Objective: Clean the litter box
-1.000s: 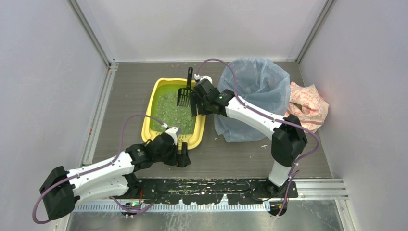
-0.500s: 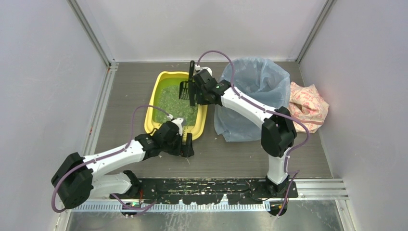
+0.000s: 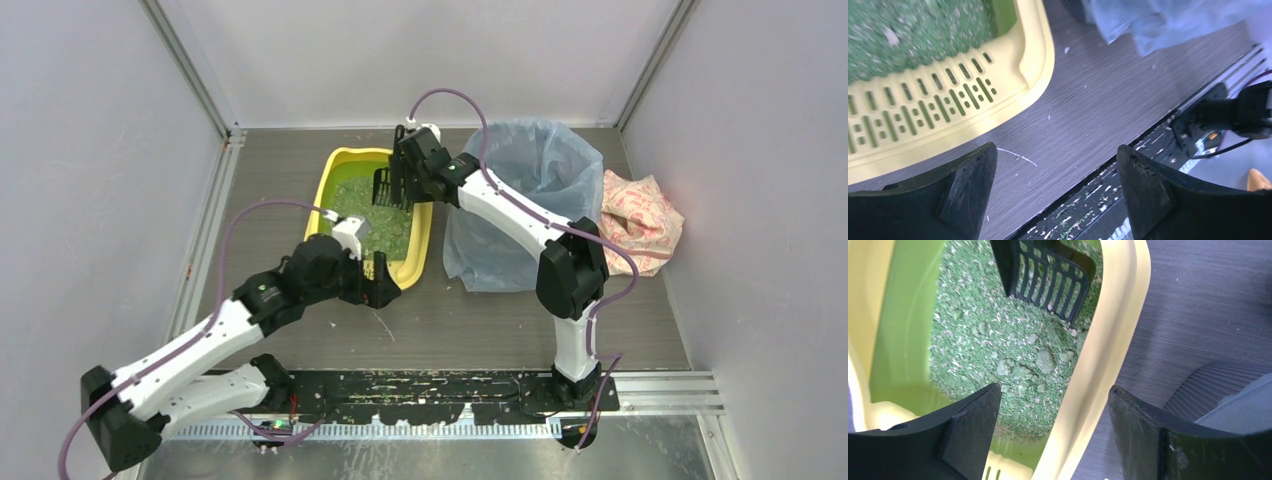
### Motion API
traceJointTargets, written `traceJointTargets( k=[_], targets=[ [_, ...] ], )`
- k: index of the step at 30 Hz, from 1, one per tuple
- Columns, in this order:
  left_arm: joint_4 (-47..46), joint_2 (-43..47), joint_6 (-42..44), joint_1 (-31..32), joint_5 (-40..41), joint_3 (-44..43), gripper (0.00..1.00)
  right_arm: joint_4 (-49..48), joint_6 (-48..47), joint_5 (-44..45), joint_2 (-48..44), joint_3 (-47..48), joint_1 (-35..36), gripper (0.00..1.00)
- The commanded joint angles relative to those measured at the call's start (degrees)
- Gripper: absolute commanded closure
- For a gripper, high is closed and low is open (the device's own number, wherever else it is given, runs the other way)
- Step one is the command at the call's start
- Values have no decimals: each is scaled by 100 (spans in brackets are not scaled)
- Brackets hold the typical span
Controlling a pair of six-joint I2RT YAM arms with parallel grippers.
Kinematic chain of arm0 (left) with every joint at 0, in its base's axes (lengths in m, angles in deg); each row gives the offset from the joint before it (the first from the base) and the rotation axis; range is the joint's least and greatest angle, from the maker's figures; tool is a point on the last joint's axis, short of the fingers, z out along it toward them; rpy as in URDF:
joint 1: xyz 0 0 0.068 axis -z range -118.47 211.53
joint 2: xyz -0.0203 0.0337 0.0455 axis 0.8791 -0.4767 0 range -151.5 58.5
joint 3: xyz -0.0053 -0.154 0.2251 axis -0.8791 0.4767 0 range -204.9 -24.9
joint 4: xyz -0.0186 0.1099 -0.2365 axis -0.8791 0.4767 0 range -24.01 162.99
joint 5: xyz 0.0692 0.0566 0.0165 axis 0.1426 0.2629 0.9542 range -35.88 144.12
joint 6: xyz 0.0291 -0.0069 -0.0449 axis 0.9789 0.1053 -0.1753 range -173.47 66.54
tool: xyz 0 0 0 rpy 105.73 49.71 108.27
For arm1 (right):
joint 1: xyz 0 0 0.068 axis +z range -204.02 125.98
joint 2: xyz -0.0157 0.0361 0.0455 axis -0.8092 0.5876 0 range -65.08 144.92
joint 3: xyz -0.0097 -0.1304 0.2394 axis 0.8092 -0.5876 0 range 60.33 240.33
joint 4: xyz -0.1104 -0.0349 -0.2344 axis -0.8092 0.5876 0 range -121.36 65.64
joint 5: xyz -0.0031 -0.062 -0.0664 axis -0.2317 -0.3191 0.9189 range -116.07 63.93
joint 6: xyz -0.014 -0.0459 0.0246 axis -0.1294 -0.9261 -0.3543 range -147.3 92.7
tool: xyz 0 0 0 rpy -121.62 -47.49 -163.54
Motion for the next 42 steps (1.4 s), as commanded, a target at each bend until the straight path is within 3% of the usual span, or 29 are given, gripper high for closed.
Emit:
traceJointTargets(
  k=[1,16,29,33,38,42],
  targets=[
    [950,740,233,-16,503,-528,11,-62,-180,144,-127,645,-9,17],
    [1361,2004,66,-20,2402,-371,14,-314,-598,448,2035,3314,-567,20],
    [1286,1949,-78,-21,2385,-154,16,-1344,-667,71,2119,3132,-694,23],
    [1247,1866,-52,-20,2369,-155,16,-1459,-727,93,1987,2937,-694,35],
    [1124,1712,-39,-21,2321,-71,16,-1575,-724,132,1752,2610,-693,64],
    [1013,1634,-49,-21,2260,-13,16,-1610,-696,96,1636,2451,-691,69]
  ],
)
